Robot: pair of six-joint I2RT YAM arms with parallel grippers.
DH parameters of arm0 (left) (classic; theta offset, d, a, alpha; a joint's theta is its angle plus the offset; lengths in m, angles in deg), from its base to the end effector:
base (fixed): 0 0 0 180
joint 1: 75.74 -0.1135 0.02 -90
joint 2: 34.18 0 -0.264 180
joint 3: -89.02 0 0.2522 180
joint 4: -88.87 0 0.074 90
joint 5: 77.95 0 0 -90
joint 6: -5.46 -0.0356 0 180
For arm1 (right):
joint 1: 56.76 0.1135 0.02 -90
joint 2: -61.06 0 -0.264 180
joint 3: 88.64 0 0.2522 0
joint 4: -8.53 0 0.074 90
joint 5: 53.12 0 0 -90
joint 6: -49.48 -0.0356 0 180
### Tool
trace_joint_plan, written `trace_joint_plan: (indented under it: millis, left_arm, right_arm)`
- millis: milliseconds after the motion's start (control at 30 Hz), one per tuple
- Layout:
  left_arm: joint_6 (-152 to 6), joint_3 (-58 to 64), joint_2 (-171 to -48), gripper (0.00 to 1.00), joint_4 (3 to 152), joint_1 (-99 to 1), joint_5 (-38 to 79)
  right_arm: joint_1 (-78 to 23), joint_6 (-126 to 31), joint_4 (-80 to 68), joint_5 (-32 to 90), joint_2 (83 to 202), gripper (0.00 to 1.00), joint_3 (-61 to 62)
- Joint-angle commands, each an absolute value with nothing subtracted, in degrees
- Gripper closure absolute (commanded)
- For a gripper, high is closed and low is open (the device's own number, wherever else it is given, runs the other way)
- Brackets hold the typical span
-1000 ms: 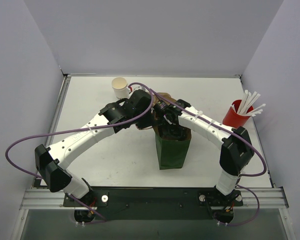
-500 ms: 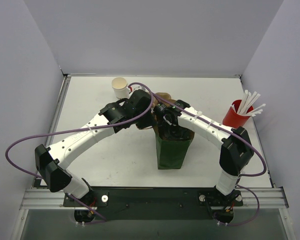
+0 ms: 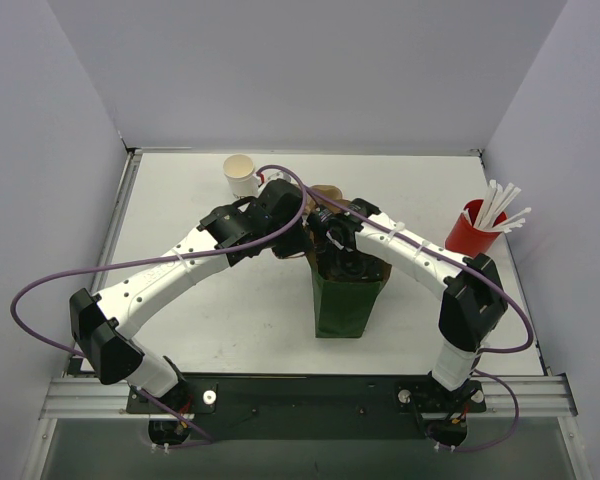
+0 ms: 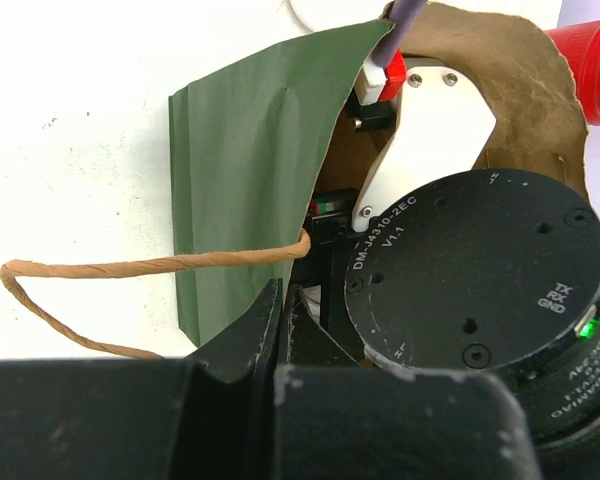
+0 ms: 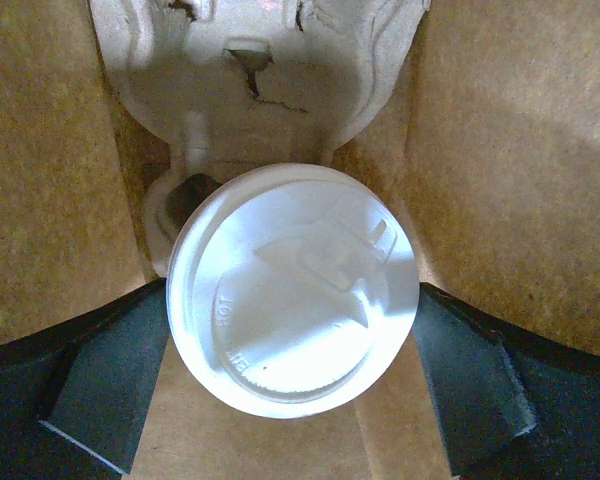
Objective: Pack the takeout coffee
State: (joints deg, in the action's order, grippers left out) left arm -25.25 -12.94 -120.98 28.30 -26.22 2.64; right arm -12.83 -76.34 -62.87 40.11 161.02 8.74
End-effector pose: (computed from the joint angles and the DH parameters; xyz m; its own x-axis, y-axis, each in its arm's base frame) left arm 0.2156 -0.2436 0.3653 -0.8172 -0.3491 -0.4586 -0.0523 0.8374 -0.5441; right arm 0.2519 0.2399 0.2569 -0.9601 -0.1136 -0.2555 -0.1475 0.9821 0.1176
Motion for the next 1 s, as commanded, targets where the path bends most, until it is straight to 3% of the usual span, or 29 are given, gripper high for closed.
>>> trace_joint_plan:
  millis: [0,967]
  left_arm:
    - [-25.5,-13.6,-119.7,1.00,29.8,-26.0,1.7]
    - [-25.4,-13.2,-120.1,1.00,29.2,-26.1,1.1]
  right_arm:
    - [-12.7,-76.7,-68.3,41.4,160.6,0.03,10.6]
    - [-12.7,-77.6,-70.7,41.7,159.1,0.02,15.3]
